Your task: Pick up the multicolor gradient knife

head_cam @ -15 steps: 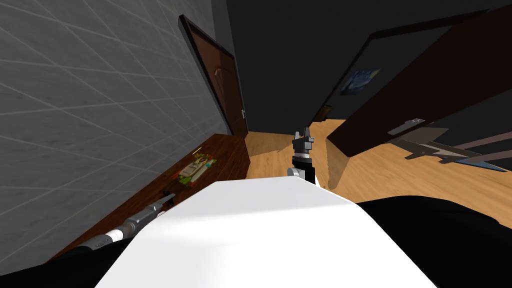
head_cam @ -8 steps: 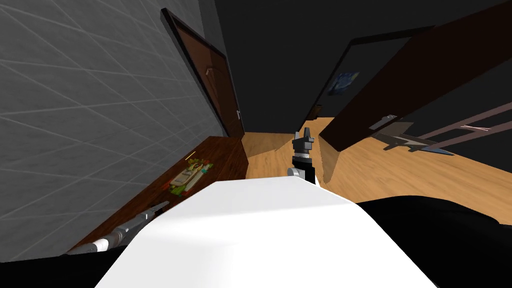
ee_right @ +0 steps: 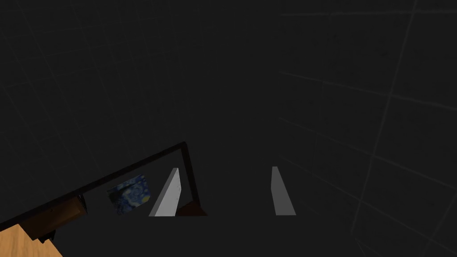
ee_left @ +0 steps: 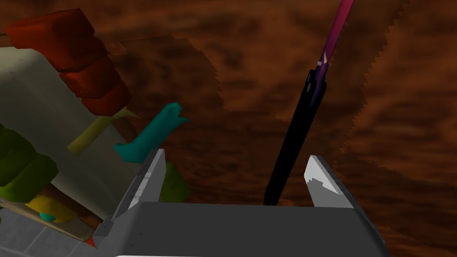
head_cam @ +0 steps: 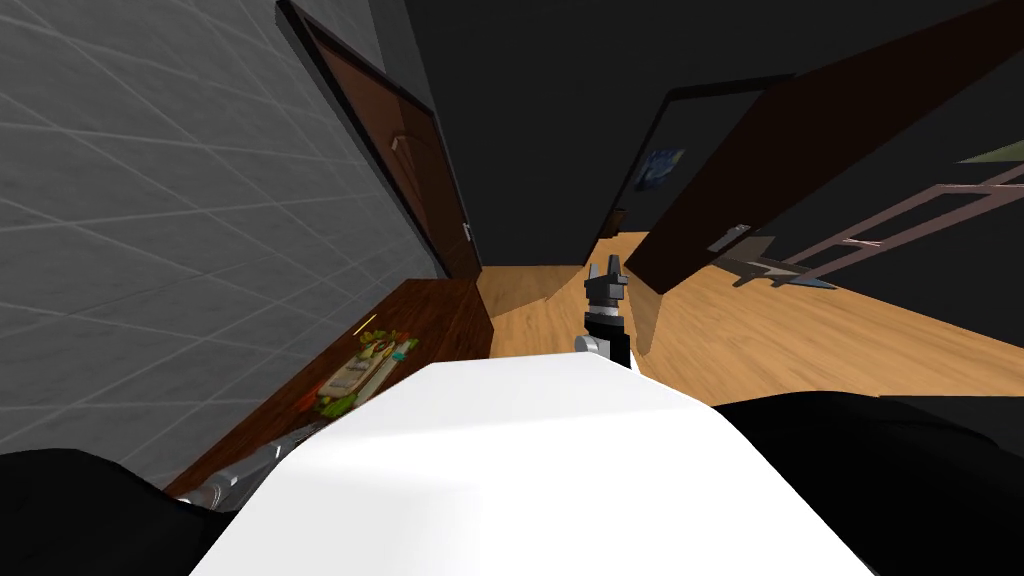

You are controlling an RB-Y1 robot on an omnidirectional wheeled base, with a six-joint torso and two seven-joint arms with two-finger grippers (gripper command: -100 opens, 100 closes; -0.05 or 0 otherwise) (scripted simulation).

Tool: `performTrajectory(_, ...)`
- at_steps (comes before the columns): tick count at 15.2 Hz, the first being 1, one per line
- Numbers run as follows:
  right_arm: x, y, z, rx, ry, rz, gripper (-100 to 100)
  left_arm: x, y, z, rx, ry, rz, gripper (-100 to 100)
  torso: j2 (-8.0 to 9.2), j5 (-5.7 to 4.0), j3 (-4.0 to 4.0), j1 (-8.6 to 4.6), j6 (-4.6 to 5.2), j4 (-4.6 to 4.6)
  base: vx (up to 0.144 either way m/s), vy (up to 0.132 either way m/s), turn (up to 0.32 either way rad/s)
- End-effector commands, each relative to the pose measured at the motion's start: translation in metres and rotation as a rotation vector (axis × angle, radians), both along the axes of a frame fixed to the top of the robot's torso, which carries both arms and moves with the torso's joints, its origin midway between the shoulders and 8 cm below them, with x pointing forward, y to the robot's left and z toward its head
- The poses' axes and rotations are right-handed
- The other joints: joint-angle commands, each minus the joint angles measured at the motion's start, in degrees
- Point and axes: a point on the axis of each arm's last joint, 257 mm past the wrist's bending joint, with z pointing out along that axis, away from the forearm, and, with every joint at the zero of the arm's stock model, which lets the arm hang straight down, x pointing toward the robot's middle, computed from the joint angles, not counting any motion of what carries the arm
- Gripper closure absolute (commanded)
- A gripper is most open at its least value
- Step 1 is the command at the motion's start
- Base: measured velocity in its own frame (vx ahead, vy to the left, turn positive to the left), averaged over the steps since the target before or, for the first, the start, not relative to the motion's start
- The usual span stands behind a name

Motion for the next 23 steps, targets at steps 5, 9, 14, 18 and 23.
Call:
performTrajectory(5, 0.000, 0.000, 0.000, 0.000, 0.000, 0.000, 0, -0.037, 0.001, -0.004, -0.009, 0.111, 0.022, -100, -0.09, 0.13, -0.05, 0.12, 0.15, 0.00, 0.030, 0.018, -0.110)
performTrajectory(9, 0.000, 0.000, 0.000, 0.000, 0.000, 0.000, 0, -0.054, 0.000, -0.005, -0.014, 0.158, 0.033, -100, -0.20, 0.25, -0.10, 0.30, 0.21, -0.01, 0.026, 0.016, -0.084)
performTrajectory(14, 0.000, 0.000, 0.000, 0.000, 0.000, 0.000, 0, -0.090, -0.003, -0.004, -0.024, 0.247, 0.056, -100, -0.24, 0.29, -0.13, 0.37, 0.21, -0.01, 0.027, 0.016, -0.073)
performTrajectory(18, 0.000, 0.000, 0.000, 0.000, 0.000, 0.000, 0, -0.085, -0.001, -0.009, -0.019, 0.270, 0.052, -100, -0.18, 0.28, -0.09, 0.31, 0.21, 0.01, 0.003, 0.004, -0.006)
performTrajectory(23, 0.000, 0.000, 0.000, 0.000, 0.000, 0.000, 0, -0.072, 0.000, -0.016, -0.015, 0.264, 0.043, 100, 0.13, 0.26, 0.10, 0.25, 0.19, 0.09, -0.061, -0.011, 0.073)
